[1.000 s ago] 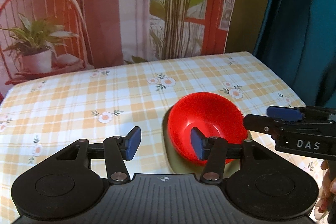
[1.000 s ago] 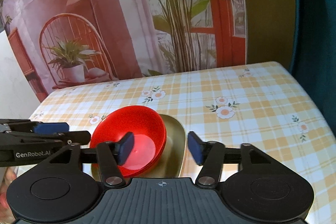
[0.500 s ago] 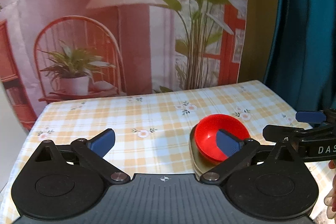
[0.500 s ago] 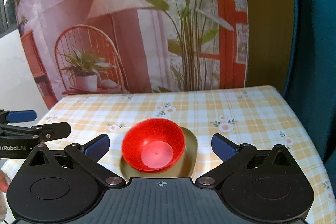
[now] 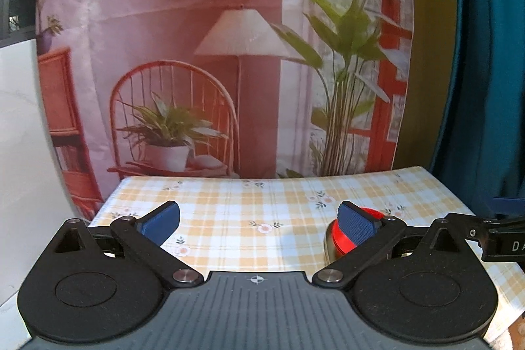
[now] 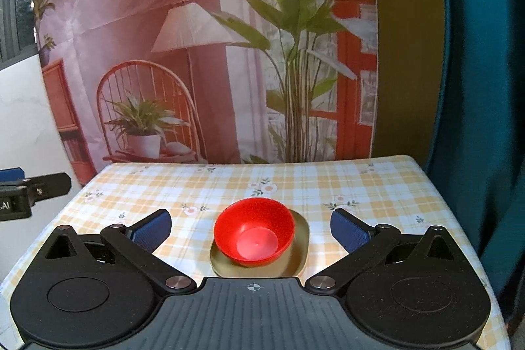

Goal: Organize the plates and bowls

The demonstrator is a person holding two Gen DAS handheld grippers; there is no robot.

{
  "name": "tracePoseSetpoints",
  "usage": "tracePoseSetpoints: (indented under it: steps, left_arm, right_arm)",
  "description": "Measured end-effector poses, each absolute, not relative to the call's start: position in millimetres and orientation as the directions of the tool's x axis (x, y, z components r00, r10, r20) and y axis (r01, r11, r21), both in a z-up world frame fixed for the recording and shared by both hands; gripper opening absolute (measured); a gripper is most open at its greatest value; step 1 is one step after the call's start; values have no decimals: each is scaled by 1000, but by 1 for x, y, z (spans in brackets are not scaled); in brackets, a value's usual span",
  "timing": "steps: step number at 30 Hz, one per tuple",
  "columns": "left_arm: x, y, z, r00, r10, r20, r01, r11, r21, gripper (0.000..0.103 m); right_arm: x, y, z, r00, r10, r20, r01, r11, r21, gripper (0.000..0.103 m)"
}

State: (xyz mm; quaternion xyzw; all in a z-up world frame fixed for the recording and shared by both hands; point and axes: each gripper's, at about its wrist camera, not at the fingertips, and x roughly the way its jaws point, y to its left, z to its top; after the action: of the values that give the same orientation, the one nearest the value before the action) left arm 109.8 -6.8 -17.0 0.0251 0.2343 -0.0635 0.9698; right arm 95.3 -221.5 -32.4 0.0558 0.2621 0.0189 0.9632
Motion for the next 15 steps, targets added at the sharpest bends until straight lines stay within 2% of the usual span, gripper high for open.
tracePoseSetpoints:
  steps: [7,15]
  left_arm:
    - [88,-4,-5,900,-59,-432,90,995,51,103]
    - [68,2,8,915,-92,-394,104,994,11,103]
  right_arm:
    - [78,-220,-18,882,63,-466,-7,993,120,103]
    - [65,-216,-3,900,61,-432,-17,994,105,103]
